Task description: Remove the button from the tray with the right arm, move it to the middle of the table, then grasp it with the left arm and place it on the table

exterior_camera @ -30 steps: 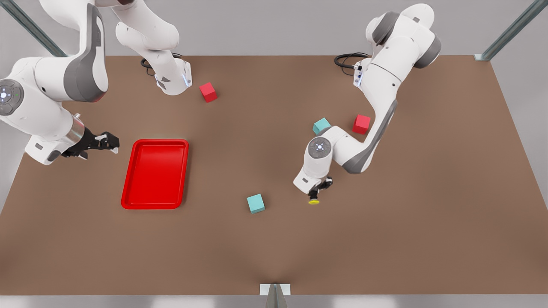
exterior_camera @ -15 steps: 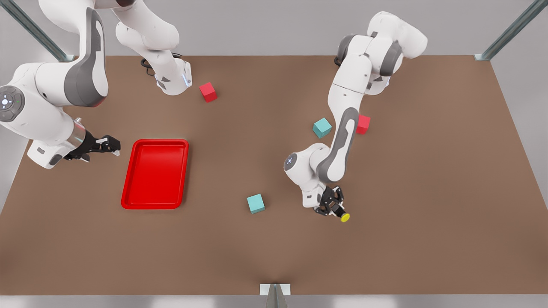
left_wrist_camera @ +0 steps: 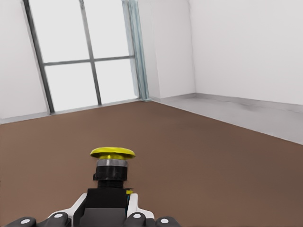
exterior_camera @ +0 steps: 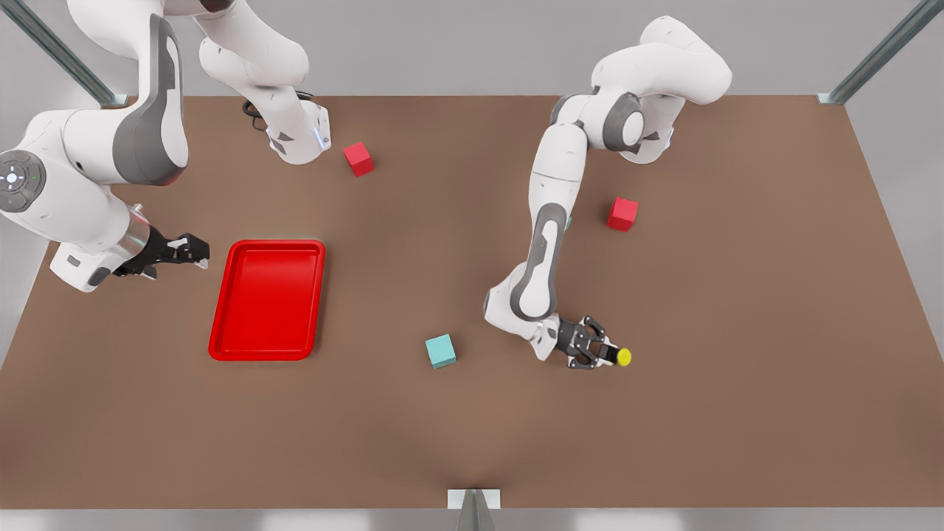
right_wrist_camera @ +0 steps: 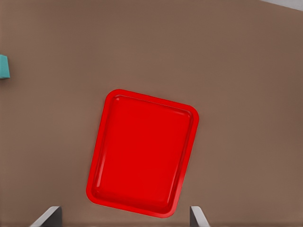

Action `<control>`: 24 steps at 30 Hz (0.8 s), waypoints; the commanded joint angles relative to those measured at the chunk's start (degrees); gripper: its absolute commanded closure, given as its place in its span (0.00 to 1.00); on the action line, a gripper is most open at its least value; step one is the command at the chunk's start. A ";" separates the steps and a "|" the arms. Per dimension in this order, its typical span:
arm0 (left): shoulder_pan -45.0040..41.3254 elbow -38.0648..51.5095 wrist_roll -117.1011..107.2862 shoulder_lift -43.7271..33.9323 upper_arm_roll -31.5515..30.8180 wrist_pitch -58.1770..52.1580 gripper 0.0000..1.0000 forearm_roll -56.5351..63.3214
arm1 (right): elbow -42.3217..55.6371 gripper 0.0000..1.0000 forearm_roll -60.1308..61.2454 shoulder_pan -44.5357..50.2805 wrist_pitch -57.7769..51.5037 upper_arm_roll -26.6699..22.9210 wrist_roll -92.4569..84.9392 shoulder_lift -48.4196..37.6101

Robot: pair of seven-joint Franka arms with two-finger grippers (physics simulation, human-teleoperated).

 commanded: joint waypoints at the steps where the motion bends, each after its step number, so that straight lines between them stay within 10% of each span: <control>1: -0.32 0.06 -21.07 0.28 0.47 -3.84 0.59 0.31 | 0.03 0.00 0.04 0.05 -0.07 0.02 -0.01 -0.05; 24: -3.05 0.41 -21.07 3.18 -0.41 -4.28 0.59 -0.39 | 0.03 0.00 0.04 -0.74 -0.25 0.02 -0.28 -0.05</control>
